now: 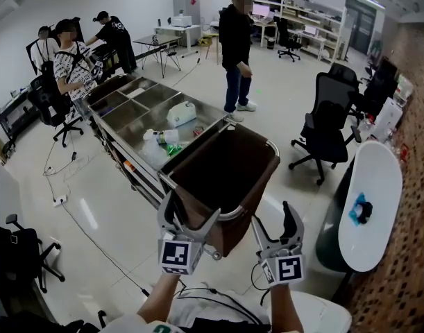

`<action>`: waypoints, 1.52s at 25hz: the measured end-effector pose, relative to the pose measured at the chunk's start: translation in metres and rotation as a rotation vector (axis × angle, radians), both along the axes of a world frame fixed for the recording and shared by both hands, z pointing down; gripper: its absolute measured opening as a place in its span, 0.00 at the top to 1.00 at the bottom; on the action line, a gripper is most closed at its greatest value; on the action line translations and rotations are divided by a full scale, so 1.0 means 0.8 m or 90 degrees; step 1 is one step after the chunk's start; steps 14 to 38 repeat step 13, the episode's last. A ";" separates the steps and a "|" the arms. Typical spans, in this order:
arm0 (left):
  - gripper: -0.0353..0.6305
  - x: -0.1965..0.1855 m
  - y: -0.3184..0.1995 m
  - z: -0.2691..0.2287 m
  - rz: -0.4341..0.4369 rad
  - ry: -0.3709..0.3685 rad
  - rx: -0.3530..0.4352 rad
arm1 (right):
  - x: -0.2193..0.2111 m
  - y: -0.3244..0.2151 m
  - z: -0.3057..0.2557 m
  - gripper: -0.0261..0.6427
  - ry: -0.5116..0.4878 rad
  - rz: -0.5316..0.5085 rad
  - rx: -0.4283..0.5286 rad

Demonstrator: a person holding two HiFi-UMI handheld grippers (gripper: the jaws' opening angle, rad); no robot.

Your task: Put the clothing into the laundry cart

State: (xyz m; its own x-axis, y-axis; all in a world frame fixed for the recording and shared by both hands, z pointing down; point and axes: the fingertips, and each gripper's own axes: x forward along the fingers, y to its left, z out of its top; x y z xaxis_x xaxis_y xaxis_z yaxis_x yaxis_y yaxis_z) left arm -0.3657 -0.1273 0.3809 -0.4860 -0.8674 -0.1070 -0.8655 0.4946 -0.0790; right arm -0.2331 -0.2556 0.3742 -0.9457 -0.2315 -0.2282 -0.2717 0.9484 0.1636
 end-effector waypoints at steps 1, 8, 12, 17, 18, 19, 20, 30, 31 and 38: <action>0.18 0.000 -0.001 0.001 0.001 -0.002 -0.003 | -0.001 0.000 0.000 0.42 0.001 -0.002 -0.001; 0.18 -0.001 -0.004 0.009 0.004 -0.003 -0.016 | -0.007 0.000 0.004 0.42 0.010 -0.015 -0.017; 0.18 -0.001 -0.009 0.006 -0.003 0.017 -0.005 | -0.008 -0.003 0.005 0.42 0.012 -0.020 -0.020; 0.18 0.000 -0.011 0.005 -0.005 0.023 -0.002 | -0.008 -0.005 0.005 0.42 0.011 -0.020 -0.017; 0.18 0.000 -0.011 0.005 -0.005 0.023 -0.002 | -0.008 -0.005 0.005 0.42 0.011 -0.020 -0.017; 0.18 0.000 -0.011 0.005 -0.005 0.023 -0.002 | -0.008 -0.005 0.005 0.42 0.011 -0.020 -0.017; 0.18 0.000 -0.011 0.005 -0.005 0.023 -0.002 | -0.008 -0.005 0.005 0.42 0.011 -0.020 -0.017; 0.18 0.000 -0.011 0.005 -0.005 0.023 -0.002 | -0.008 -0.005 0.005 0.42 0.011 -0.020 -0.017; 0.18 0.000 -0.011 0.005 -0.005 0.023 -0.002 | -0.008 -0.005 0.005 0.42 0.011 -0.020 -0.017; 0.18 0.000 -0.011 0.005 -0.005 0.023 -0.002 | -0.008 -0.005 0.005 0.42 0.011 -0.020 -0.017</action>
